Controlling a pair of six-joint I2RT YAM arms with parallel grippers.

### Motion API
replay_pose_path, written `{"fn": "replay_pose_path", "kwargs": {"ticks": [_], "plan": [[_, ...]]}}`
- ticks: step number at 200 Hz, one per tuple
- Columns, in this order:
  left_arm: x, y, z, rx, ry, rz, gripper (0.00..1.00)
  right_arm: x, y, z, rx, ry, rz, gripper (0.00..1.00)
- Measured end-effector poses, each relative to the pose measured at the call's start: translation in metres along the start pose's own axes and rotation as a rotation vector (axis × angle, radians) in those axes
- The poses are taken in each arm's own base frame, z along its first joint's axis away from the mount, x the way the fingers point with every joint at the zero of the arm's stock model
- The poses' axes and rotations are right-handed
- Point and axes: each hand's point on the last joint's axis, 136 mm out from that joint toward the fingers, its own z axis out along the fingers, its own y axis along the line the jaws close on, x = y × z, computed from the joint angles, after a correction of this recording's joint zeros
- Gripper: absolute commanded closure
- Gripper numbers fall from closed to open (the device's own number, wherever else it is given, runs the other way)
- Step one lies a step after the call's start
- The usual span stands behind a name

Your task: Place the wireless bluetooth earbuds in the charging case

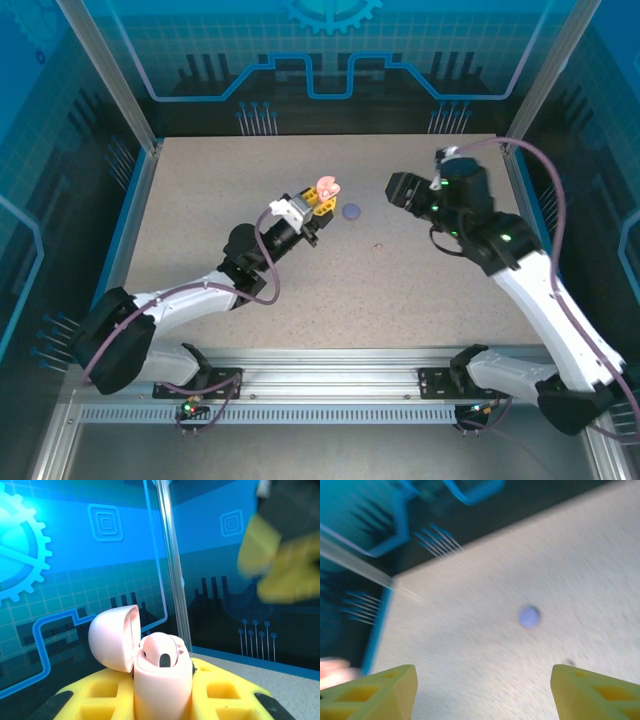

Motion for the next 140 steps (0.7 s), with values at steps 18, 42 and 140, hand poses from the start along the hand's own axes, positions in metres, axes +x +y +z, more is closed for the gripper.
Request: {"fn": "replay_pose_path", "kwargs": {"ticks": [18,42,140], "plan": [[-0.004,0.003,-0.007,-0.014,-0.008,-0.004,1.00,0.046,-0.040,0.053,0.191,0.147,0.069,0.30],[-0.007,0.006,-0.016,-0.028,-0.014,-0.002,1.00,0.089,-0.076,0.096,0.389,0.272,0.146,0.30],[-0.023,0.019,-0.033,-0.077,-0.052,-0.017,1.00,0.154,-0.120,0.185,0.732,0.449,0.380,0.49]]}}
